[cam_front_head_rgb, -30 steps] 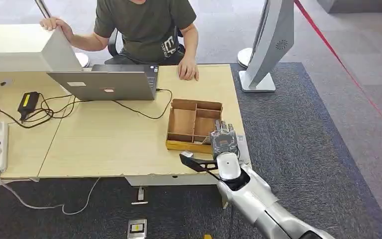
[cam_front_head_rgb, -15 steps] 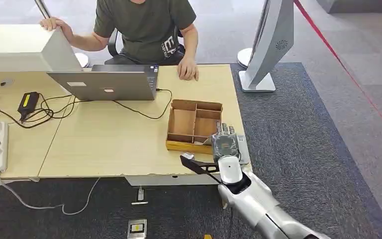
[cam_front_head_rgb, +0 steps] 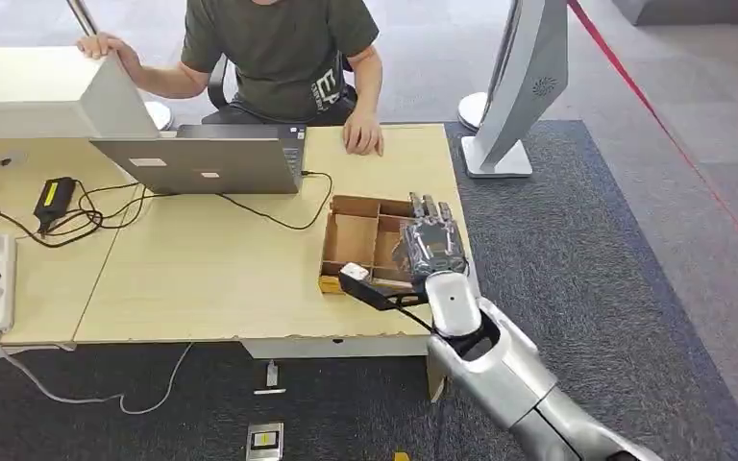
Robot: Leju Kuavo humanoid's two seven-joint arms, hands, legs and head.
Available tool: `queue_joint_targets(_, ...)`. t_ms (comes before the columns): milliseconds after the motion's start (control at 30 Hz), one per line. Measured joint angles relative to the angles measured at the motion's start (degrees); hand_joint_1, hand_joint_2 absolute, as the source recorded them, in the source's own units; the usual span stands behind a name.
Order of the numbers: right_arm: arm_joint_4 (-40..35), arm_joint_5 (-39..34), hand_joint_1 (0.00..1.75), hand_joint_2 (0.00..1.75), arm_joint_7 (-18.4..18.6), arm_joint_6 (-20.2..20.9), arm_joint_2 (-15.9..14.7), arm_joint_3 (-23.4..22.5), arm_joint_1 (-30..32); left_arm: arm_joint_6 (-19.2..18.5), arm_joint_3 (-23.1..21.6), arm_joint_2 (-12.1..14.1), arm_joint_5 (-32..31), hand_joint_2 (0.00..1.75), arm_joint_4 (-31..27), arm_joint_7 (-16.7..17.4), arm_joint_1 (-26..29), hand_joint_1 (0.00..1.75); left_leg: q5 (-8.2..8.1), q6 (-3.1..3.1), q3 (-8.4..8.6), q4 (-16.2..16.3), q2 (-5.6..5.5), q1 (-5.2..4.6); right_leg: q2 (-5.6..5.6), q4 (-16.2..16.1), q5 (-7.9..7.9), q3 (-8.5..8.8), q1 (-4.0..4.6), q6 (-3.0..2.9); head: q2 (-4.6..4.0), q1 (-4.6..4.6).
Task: Pass the card to the sensor for recognition and then transmit it.
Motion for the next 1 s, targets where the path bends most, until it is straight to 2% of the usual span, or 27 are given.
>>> queue_joint_targets(267,-2.2,0.4,1.75,1.75,-2.3,-3.6,-0.2,1.0,-1.4,-0.4,0.0,0.0,-0.1,0.00,0.0,-0.2,0.0,0.00,0.01,0.00,-0.01,0.0,0.00,0.00,0.00,0.0,0.00,0.01,0.00,0.00,-0.02,0.00)
queue_joint_targets(533,-2.2,0.4,1.75,1.75,-2.6,-4.1,-0.1,2.1,-1.7,-0.5,0.0,0.0,-0.1,0.00,0.0,-0.2,0.0,0.00,0.01,-0.01,-0.02,0.0,-0.01,0.00,0.00,0.0,0.00,0.00,0.00,0.00,-0.02,0.00)
queue_joint_targets(700,-2.1,-1.3,1.75,1.75,-4.0,-7.1,0.2,2.6,-2.1,-0.5,0.0,0.0,-0.1,0.00,0.0,-0.2,0.0,0.00,0.01,-0.01,-0.03,0.0,-0.01,0.00,0.00,0.0,0.00,0.00,0.00,0.00,0.00,0.00)
queue_joint_targets(833,-1.2,-7.1,1.75,1.75,-5.7,-9.0,0.9,2.9,-2.7,-0.5,0.0,0.0,-0.1,0.00,0.0,0.4,0.0,0.00,0.01,-0.01,-0.04,0.0,-0.01,0.00,0.00,0.0,0.00,0.01,0.00,0.00,-0.02,0.00)
queue_joint_targets(933,0.9,-18.0,1.75,1.75,-7.3,-11.3,2.1,2.9,-4.0,-0.6,0.0,0.0,-0.2,0.00,0.0,0.9,-0.1,0.00,0.04,-0.05,-0.04,0.0,-0.01,0.01,0.00,0.0,0.01,-0.02,0.00,-0.01,-0.02,-0.02)
queue_joint_targets(1000,2.6,-21.9,1.75,1.75,-7.5,-13.1,2.8,2.9,-5.4,-0.9,0.0,0.1,-0.2,0.00,0.0,0.9,-0.1,0.00,0.05,-0.06,-0.06,0.0,-0.01,0.01,0.00,0.0,0.01,-0.02,0.00,0.00,0.00,0.00)
